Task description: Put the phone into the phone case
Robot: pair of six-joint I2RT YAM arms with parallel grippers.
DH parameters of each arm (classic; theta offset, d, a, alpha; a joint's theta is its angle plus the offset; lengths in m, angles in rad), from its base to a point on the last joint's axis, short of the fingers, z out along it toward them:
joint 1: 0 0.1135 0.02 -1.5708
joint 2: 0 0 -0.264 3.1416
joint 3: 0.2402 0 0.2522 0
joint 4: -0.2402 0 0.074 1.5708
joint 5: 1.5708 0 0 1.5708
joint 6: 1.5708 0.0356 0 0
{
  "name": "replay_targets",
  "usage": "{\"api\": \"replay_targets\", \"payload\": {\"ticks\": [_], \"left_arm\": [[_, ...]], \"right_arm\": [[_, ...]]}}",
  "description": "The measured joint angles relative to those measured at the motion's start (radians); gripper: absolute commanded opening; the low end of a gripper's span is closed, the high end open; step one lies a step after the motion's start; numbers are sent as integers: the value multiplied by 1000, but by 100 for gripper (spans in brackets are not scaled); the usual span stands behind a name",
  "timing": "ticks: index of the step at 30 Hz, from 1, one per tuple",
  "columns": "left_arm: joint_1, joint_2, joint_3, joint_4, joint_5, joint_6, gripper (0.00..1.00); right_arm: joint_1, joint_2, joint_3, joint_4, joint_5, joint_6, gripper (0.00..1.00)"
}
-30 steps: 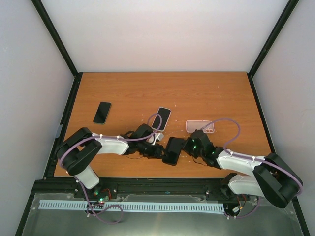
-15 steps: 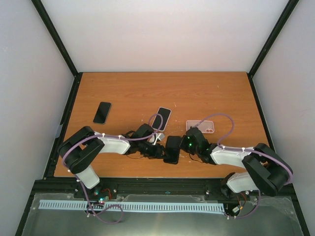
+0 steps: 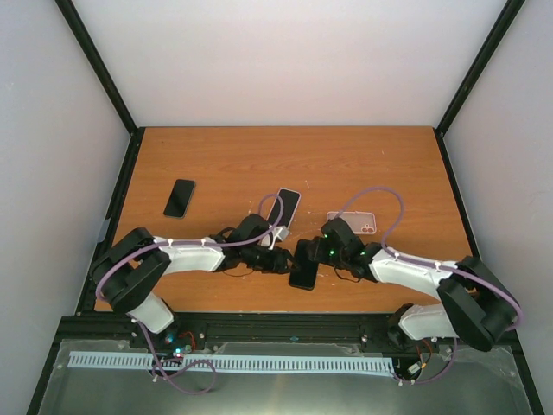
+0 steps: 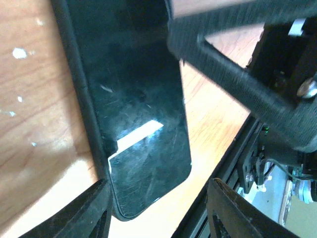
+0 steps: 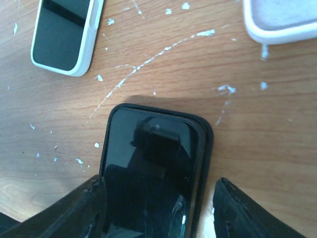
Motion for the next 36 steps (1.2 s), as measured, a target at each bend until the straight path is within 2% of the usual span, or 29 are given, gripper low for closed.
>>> {"api": "replay_targets", "payload": {"ticks": [4,11,16,24,28,36], "left_arm": [[38,-41,0,0,-10,3,52],[125,-27,0,13,-2,21,52],[164,-5,-18,51,36,16,49],[211,-6,-95,95,74,-2,46],[211,-6,-128,142,109,-13,35],[212,18,-167,223,165,-40,33]], "right_arm": [[0,-69,-6,-79,6,-11,66],[0,-116,-74,-88,-12,26,69],[0,-99,-120,28,-61,58,72],[0,31,-119,278,-153,93,74],[0,82,-100,338,-201,97,74],[-3,175,-68,449,-314,142,74]]}}
